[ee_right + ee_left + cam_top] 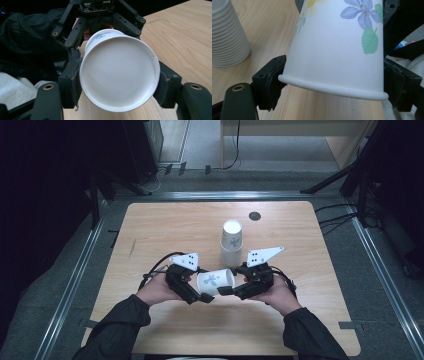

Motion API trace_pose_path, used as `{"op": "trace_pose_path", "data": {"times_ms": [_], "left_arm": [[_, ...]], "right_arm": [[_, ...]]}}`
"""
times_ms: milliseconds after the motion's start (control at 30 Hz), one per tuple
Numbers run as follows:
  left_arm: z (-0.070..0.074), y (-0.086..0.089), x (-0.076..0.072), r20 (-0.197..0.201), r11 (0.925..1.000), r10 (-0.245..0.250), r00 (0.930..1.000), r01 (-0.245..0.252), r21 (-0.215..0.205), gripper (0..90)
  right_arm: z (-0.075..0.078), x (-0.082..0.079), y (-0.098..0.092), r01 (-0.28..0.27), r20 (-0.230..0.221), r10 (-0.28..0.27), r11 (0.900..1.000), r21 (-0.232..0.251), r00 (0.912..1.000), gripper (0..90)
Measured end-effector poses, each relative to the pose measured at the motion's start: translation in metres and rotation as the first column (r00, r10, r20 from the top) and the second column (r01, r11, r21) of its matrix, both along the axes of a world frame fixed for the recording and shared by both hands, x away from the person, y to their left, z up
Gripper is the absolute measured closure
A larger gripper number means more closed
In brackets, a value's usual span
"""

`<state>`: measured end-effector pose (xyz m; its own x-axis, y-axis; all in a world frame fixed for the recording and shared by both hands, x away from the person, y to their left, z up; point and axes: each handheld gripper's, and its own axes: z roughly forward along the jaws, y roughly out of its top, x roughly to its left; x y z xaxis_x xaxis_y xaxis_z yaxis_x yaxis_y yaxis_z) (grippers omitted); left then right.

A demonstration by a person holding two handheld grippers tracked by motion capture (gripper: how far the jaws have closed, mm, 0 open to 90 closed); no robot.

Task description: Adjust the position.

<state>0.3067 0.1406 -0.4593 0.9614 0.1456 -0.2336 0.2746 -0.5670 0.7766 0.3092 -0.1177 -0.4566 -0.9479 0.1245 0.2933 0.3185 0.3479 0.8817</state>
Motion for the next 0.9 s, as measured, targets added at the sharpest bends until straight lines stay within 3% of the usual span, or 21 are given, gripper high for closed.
{"op": "trace_pose_path", "data": {"times_ms": [100, 667, 900], "left_arm": [[0.0013, 0.0021, -0.0007, 0.018, 0.9999, -0.009, 0.9998, 0.009, -0.012, 20.1], [0.0019, 0.0019, -0.0039, 0.057, 0.9995, -0.028, 0.9980, 0.029, -0.013, 21.9], [-0.0007, -0.0016, -0.0033, 0.048, 0.9993, -0.023, 0.9986, 0.022, 0.032, 23.9]], "right_arm": [[0.0002, -0.0004, 0.0000, -0.013, -0.013, 0.013, 1.000, 0.012, 0.9998, 34.4], [-0.0005, -0.0004, 0.0006, -0.028, -0.030, 0.029, 1.000, 0.013, 0.9991, 34.7], [-0.0023, 0.0003, 0.0016, -0.029, -0.021, 0.029, 1.000, -0.008, 0.9994, 34.6]]}}
